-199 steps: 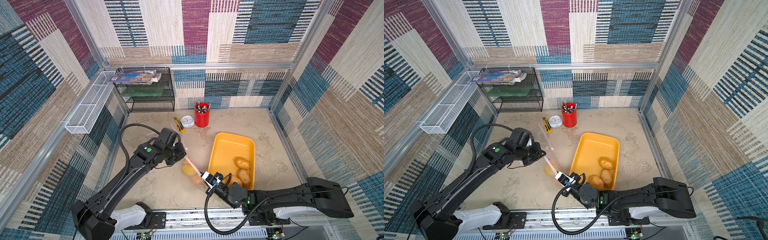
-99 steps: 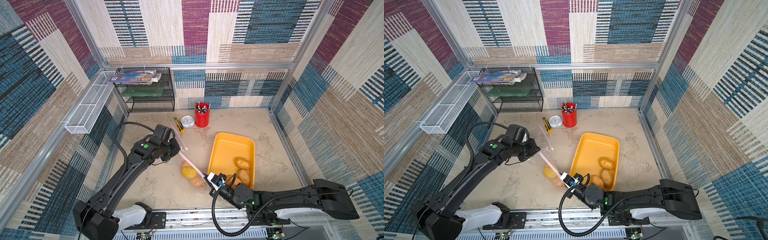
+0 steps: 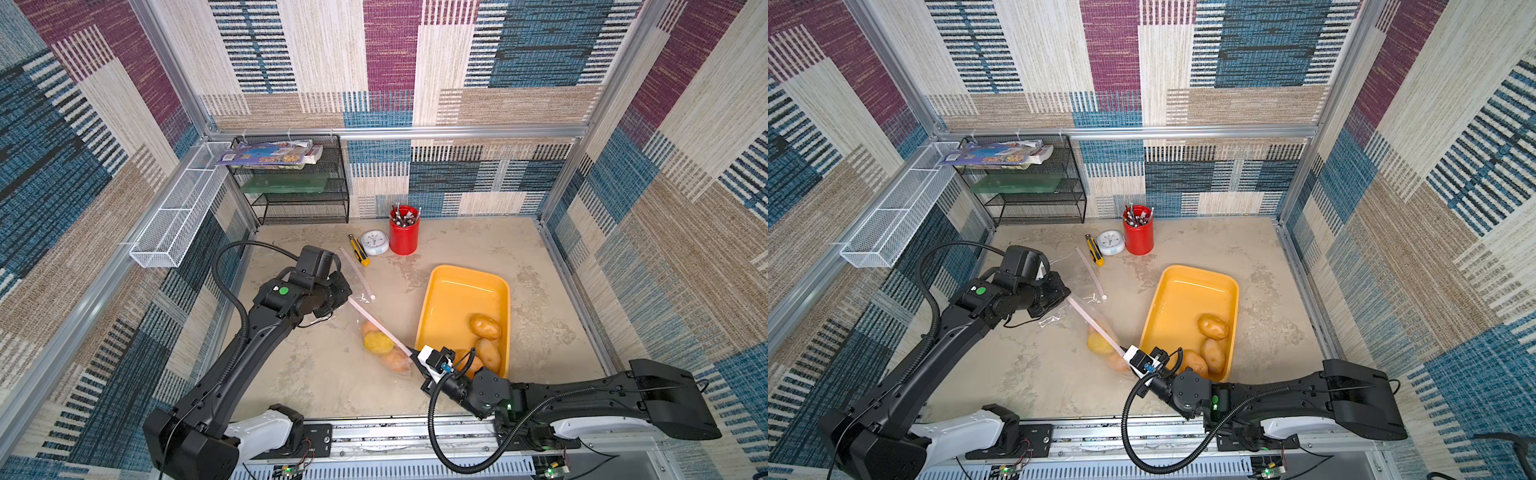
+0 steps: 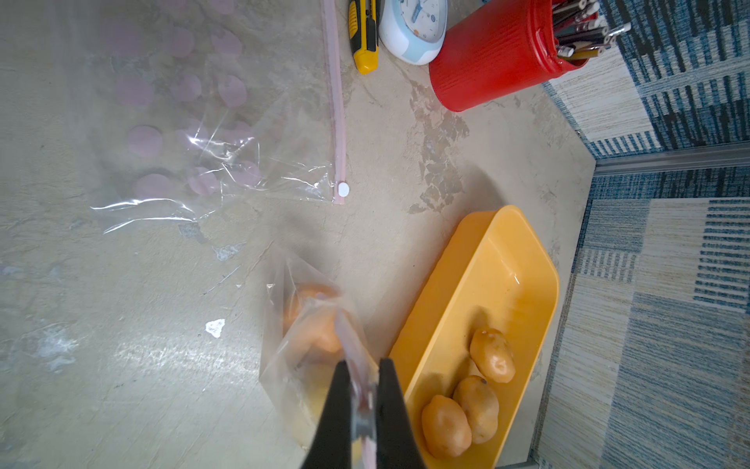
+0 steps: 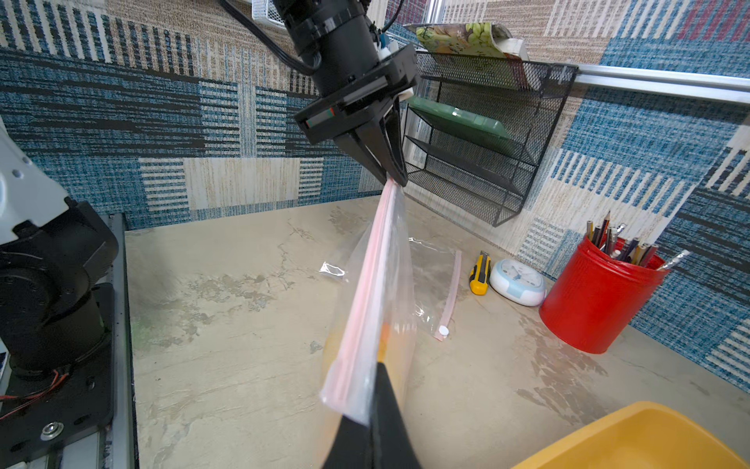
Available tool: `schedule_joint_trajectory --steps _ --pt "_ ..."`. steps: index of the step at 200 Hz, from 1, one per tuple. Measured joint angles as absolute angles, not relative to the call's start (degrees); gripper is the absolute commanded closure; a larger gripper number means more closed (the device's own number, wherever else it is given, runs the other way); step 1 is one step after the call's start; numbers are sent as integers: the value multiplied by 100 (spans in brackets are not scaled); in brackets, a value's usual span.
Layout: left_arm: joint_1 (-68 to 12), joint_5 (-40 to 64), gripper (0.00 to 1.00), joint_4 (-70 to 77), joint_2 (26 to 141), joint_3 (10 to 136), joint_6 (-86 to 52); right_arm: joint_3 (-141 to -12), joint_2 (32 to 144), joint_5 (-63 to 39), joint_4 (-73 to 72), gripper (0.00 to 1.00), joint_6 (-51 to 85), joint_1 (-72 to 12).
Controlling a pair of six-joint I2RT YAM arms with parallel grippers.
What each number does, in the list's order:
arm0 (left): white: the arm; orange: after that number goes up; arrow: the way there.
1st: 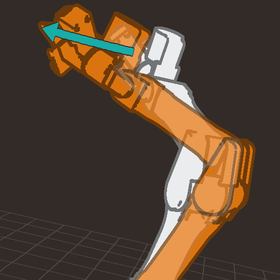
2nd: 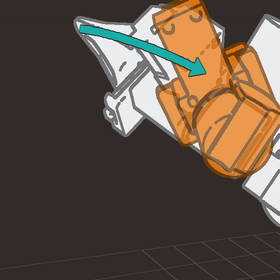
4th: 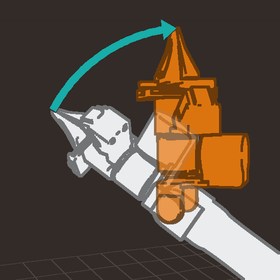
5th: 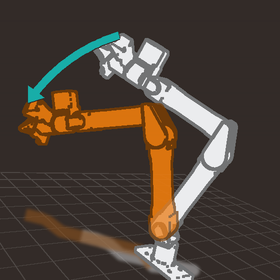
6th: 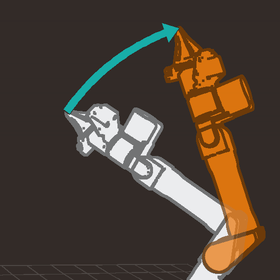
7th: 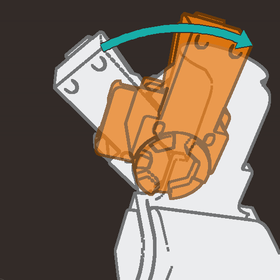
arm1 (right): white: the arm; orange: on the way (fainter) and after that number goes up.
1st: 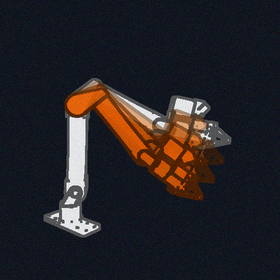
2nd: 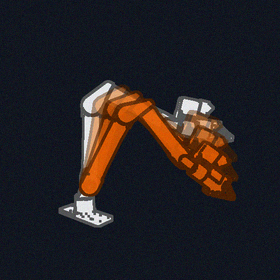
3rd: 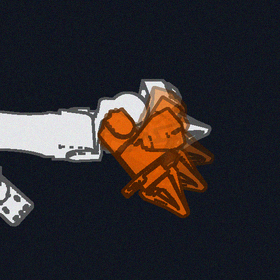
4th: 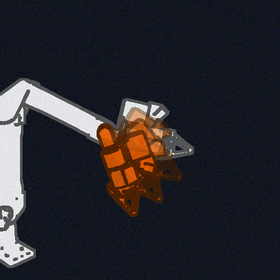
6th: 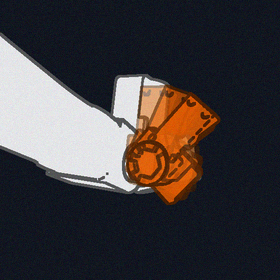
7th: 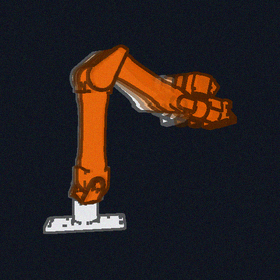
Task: Put the potatoes into a zipper bag and zip it
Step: Zip the zipper food storage bag at the center of the board.
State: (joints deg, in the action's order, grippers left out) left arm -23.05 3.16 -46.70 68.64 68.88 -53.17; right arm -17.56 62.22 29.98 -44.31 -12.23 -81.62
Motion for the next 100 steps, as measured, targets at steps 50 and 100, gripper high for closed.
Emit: schedule_joint_trajectory --steps 50,100 --pt "-2123 322 100 -4644 6906 6890 -5280 -1717 6193 2995 -4431 100 -1203 -8149" --pt "-2112 340 100 -4545 6897 6923 -5282 -1673 6178 2910 -4519 100 -1175 -8075"
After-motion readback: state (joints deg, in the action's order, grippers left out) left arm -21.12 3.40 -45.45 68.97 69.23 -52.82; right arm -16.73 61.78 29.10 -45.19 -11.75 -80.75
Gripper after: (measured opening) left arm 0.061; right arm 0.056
